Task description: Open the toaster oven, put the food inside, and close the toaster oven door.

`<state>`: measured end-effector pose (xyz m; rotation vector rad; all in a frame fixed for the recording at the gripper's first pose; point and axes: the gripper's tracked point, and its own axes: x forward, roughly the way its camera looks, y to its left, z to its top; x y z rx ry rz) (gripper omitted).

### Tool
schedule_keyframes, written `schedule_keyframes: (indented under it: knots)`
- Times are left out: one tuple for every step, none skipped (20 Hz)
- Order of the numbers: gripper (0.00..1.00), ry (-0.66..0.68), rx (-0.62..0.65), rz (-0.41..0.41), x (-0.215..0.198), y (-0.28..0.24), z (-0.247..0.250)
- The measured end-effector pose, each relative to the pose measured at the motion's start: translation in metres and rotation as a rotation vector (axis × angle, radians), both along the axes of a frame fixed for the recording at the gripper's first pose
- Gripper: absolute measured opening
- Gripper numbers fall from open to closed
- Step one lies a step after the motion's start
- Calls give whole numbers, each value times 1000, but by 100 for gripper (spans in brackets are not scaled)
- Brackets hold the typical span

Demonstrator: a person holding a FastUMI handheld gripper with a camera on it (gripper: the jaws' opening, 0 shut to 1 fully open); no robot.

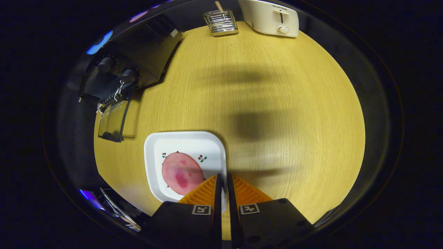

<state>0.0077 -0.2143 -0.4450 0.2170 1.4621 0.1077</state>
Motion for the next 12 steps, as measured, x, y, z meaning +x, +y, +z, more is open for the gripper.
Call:
schedule_keyframes:
  knots:
    - [15,-5,17,11,-1,1,0]
    - [14,-8,20,2,3,-1,2]
    - [6,-15,35,14,2,2,-1]
    - [6,-28,51,25,1,1,2]
    - [5,-35,69,32,2,1,2]
    - [5,-39,88,19,2,1,2]
    - [5,-33,122,4,1,3,2]
    - [5,-28,171,-29,-1,6,3]
    - [5,-14,232,-75,-2,10,4]
    - [5,-3,292,-120,-6,14,7]
    - [5,-1,337,-161,-9,16,10]
    - [5,1,364,-192,-7,17,10]
